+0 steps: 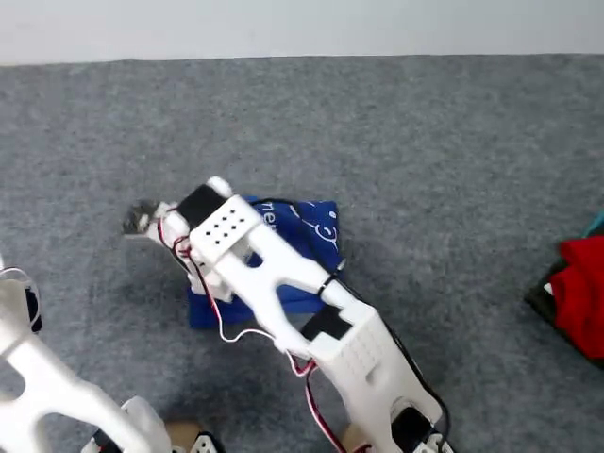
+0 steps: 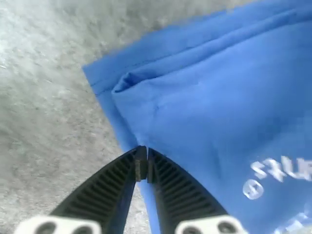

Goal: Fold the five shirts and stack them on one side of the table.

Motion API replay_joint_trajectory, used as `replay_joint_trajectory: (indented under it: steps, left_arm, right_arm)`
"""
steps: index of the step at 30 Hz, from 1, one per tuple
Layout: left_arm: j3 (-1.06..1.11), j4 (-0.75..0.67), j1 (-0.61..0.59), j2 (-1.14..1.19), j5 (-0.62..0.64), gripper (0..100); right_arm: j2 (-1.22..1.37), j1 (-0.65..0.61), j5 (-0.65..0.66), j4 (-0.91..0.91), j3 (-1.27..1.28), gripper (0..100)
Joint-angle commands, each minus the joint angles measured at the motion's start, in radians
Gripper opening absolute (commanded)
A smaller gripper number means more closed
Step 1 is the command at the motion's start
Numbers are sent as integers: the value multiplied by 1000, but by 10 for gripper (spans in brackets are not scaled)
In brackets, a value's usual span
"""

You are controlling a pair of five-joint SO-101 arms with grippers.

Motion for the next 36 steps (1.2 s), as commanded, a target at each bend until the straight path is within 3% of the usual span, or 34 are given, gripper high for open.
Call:
replay_joint_trajectory:
  steps: [1,9,16,24,36]
  left_arm:
    - [-8,3,3,-28,-5,4]
    - [-12,3,3,-28,-6,4]
    - [-12,3,3,-28,-6,4]
    - [-8,3,3,-28,-6,4]
    - [-8,6,3,-28,-5,4]
  right_arm:
    - [30,-44,8,30,-12,10]
    - [4,-133,8,38,-14,10]
    - [-148,-13,18,15,-14,10]
    - [-77,70,61,-139,-14,10]
    - [93,-110,58,-84,-14,10]
